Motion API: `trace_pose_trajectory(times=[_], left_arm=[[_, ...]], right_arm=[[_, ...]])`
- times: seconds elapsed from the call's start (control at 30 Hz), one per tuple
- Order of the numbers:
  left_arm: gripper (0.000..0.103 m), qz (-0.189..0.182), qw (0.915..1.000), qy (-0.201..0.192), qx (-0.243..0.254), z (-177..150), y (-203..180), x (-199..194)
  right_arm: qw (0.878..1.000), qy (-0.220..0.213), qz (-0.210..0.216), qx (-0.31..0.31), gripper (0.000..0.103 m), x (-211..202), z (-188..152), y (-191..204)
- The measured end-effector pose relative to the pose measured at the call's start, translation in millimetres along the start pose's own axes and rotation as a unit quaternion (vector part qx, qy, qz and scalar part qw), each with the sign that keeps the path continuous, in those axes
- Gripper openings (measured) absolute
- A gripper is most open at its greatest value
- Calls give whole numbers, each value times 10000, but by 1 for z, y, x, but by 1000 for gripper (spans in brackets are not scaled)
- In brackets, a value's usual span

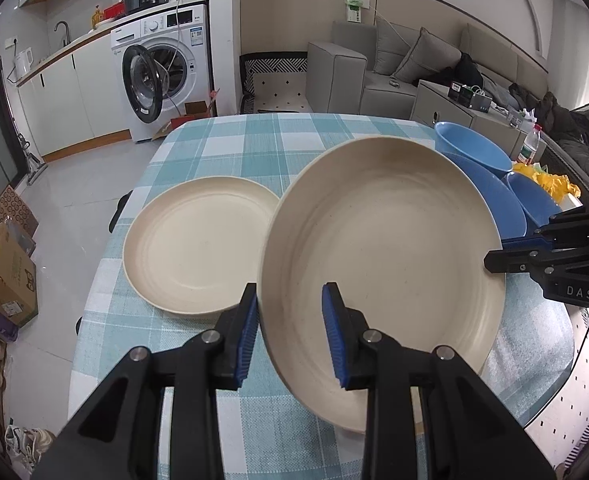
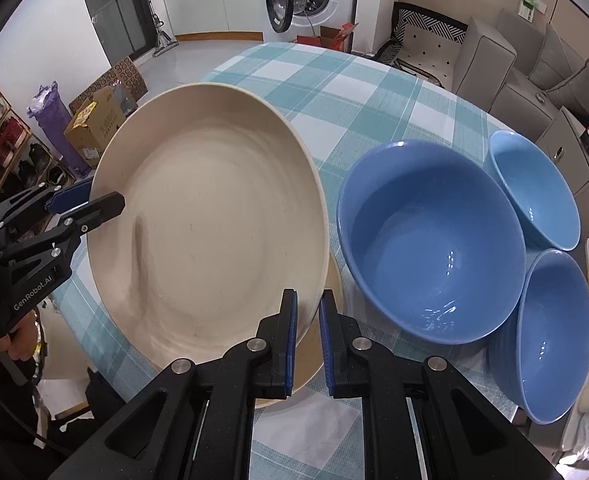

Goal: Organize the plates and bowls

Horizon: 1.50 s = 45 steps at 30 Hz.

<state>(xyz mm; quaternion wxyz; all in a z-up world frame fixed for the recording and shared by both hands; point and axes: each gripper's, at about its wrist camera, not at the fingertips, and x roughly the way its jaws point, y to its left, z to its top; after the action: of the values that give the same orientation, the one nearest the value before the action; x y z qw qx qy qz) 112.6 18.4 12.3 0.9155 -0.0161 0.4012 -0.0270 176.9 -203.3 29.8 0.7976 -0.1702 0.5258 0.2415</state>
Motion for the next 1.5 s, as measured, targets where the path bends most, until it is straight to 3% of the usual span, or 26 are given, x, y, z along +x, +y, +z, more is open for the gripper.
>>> trace_pose_trajectory(times=[0.7,1.5], left_arm=[[30,-51,9994,291,188,-12,-11,25],[30,126,9976,446,508,-16,-21,45]], right_arm=[[9992,382,-80,1,11,43,-24,-3],[9982,596,-63,60,13,68,-24,-8]])
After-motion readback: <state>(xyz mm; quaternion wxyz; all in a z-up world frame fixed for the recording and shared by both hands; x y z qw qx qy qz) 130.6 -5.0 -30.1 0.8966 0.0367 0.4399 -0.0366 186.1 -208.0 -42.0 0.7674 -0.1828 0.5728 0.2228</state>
